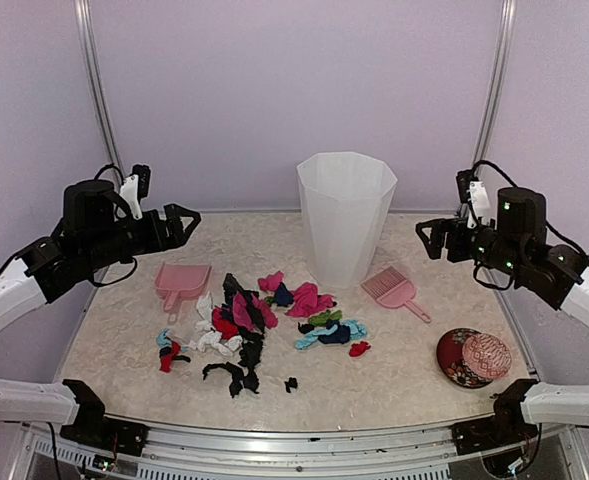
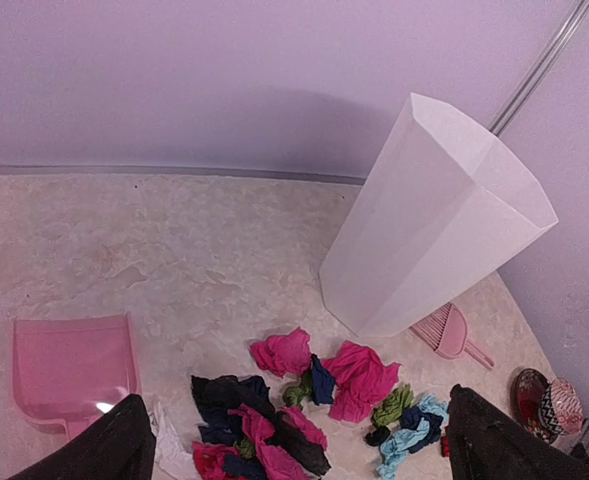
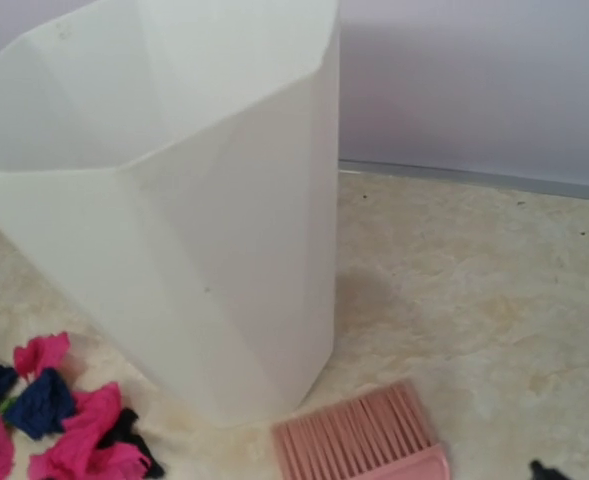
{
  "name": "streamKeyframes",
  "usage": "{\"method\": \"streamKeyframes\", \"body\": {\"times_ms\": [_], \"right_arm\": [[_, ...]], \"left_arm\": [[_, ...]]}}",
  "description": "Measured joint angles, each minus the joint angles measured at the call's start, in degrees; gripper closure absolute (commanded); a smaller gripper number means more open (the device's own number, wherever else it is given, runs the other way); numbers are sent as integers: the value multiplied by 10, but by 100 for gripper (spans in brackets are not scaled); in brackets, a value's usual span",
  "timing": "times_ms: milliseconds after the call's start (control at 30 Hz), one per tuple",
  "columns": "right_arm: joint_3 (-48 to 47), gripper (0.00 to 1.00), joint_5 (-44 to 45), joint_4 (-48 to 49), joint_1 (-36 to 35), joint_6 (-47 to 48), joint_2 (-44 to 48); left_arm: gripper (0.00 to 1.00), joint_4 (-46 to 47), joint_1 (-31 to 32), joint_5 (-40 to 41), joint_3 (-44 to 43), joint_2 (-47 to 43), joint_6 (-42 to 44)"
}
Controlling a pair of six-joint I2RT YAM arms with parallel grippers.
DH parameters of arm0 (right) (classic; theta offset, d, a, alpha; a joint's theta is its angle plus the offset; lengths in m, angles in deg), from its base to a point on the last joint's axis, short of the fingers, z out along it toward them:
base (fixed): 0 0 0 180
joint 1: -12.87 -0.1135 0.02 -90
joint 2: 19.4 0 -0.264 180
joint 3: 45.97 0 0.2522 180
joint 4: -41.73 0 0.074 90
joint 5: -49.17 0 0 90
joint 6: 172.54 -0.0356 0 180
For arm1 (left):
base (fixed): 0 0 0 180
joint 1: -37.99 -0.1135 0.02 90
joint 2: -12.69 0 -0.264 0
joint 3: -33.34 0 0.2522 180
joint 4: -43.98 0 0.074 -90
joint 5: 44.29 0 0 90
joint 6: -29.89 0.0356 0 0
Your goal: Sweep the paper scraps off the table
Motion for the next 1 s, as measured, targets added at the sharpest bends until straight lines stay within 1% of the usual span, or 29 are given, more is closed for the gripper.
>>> {"method": "streamKeyframes", "body": {"times_ms": [167, 400, 500, 700, 1000], "right_arm": [[-1, 0, -3, -26, 0, 20, -27], [-1, 0, -2, -73, 0, 30, -81], [-1, 0, 1, -87, 0, 26, -98], [-1, 0, -4, -116, 6, 7, -135], [19, 2, -77, -132, 71, -21, -198]], "left_arm": [[1, -1, 0, 4, -19, 33, 18], [1, -11, 0, -2, -45, 33, 51], [1, -7, -2, 5, -41, 28, 65], [1, -10, -39, -3, -23, 25, 76], [1, -10, -62, -42, -17, 25, 75]]}}
